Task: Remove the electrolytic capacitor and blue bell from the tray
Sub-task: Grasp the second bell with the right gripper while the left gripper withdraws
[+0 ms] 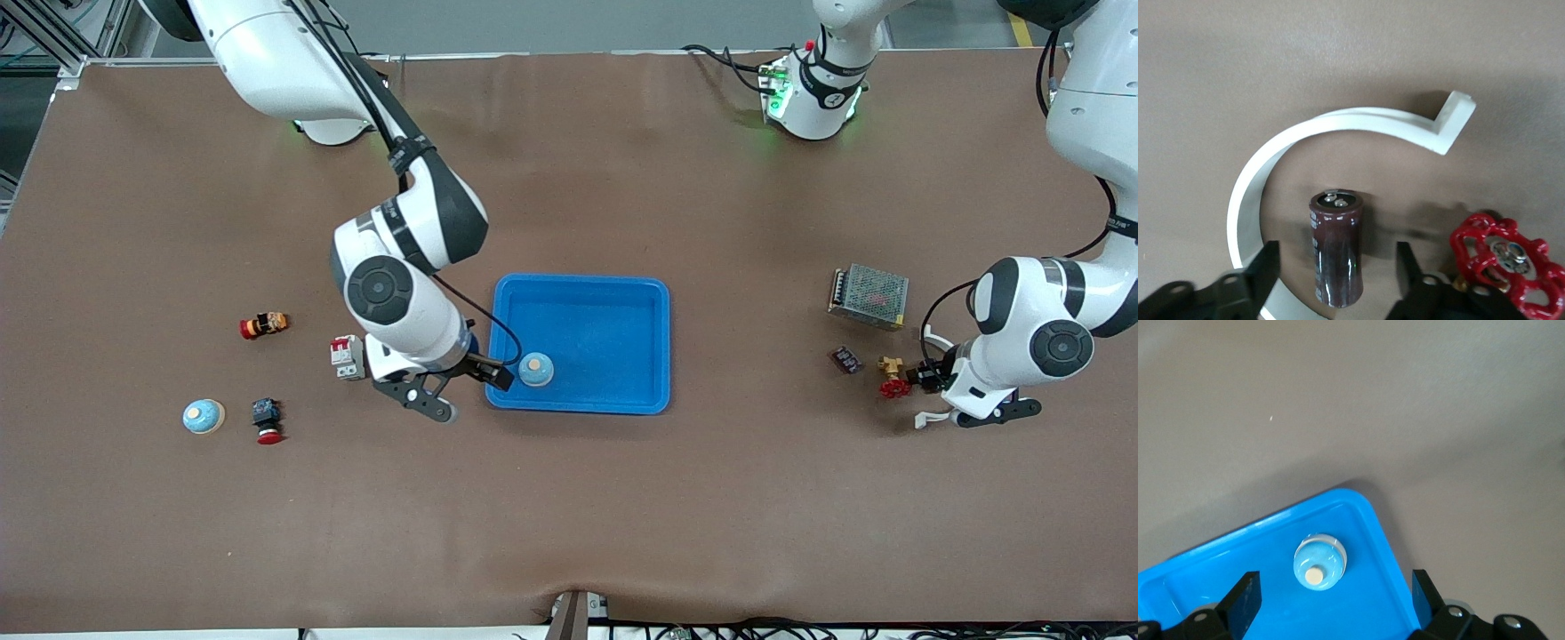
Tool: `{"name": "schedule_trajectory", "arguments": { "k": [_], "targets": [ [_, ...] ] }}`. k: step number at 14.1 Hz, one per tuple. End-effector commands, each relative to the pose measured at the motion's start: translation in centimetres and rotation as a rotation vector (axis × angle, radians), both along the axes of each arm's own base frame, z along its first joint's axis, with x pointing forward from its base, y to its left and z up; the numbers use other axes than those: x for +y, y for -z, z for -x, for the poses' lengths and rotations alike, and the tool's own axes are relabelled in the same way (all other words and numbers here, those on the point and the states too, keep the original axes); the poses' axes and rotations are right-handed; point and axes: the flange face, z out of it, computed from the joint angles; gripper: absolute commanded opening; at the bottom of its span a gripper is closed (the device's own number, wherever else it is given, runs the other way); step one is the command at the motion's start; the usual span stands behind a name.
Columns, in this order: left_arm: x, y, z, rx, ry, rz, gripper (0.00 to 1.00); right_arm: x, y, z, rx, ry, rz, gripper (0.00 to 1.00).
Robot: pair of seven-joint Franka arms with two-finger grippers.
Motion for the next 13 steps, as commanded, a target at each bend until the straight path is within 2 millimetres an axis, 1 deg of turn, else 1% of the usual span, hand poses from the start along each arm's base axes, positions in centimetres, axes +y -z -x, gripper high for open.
{"name": "schedule_trajectory", "arguments": {
  "k": [1,3,5,7,9,13],
  "targets": [
    [0.0,-2.3,-0.4,-0.019,0.016,-0.015,1.0,1.7,0.2,1.0,-0.003,-0.001,0.007,1.0],
    [-1.4,-4.1,-0.9,-0.04,0.034,-0.011,1.0,3.1,1.2,1.9,0.005,-0.022,0.012,1.0],
    [-2.4,-6.4,-1.2,-0.05,0.03,-0.004,1.0,3.8,1.5,2.1,-0.008,-0.012,0.005,1.0],
    [-3.7,-8.7,-1.5,-0.06,0.016,0.019,1.0,5.3,2.9,2.6,-0.024,-0.001,-0.003,1.0],
    [-5.0,-10.9,-1.7,-0.056,0.017,0.027,1.0,5.9,4.1,2.9,-0.031,-0.01,0.002,1.0],
    [-6.5,-15.4,-1.6,-0.039,-0.004,0.048,1.0,6.0,5.1,2.9,-0.039,-0.026,0.024,1.0]
  ]
}}
